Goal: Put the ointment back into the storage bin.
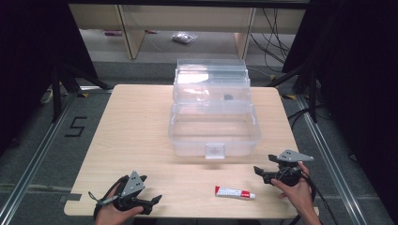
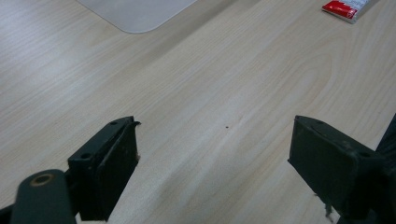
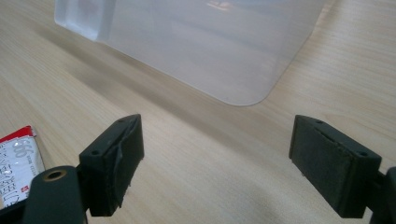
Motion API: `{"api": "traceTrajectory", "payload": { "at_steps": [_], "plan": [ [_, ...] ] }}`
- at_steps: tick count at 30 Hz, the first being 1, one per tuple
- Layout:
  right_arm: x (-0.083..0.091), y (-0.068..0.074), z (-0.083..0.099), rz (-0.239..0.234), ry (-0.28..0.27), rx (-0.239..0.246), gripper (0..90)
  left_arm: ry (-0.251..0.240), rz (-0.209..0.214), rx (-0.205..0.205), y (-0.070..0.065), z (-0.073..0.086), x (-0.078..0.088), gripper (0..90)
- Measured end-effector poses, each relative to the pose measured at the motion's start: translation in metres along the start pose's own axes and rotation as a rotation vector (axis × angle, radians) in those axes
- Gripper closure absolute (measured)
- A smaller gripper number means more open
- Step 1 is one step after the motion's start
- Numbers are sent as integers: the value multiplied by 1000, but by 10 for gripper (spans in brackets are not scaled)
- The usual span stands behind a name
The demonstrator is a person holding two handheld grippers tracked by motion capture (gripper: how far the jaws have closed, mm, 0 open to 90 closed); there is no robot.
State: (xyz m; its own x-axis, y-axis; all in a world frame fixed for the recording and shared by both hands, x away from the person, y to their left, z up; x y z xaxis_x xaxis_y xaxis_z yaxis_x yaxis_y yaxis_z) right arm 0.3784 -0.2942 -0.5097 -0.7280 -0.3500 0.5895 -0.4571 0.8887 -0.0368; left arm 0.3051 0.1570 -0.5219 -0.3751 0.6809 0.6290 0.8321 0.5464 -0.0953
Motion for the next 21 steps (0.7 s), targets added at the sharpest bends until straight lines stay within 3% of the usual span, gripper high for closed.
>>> {"api": "traceTrajectory", "payload": {
  "at_steps": [7, 8, 9, 11, 15, 16, 18, 21],
  "plan": [
    [0, 1, 0, -6, 5, -2, 199, -2, -1, 8, -1, 0, 0, 151],
    [0, -2, -1, 2, -7, 31, 206, -2, 0, 7, -1, 0, 0, 151],
    [0, -2, -2, 1, -7, 34, 210, -1, -1, 7, -1, 0, 0, 151],
    [2, 1, -2, -13, 6, 6, 213, -1, -1, 8, -1, 0, 0, 151],
    [5, 6, -5, -29, 28, 28, 217, 4, 1, 0, 0, 0, 0, 151],
    [5, 9, -6, -51, 41, 33, 216, 6, 2, 1, 0, 0, 0, 151],
    [6, 11, -9, -55, 44, 90, 225, 3, 3, 18, -1, 0, 1, 151],
    [9, 20, -13, -81, 68, 132, 243, 3, 1, 11, 0, 0, 1, 151]
  ]
}}
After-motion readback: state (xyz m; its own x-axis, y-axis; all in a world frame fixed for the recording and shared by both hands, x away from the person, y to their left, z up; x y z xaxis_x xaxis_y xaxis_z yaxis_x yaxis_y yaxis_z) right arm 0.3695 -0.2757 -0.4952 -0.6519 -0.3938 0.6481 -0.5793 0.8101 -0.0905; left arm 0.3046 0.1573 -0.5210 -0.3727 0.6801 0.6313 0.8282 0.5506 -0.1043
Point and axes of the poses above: each handheld gripper's, and its own axes: x roughly backward along the jaws, z roughly out of its underside, y roughly to its left, the point moved 4 cm from there along -x, roughly forward along the jaws, and after that the axes turned 12 degrees about z, right-handed, at the moved point
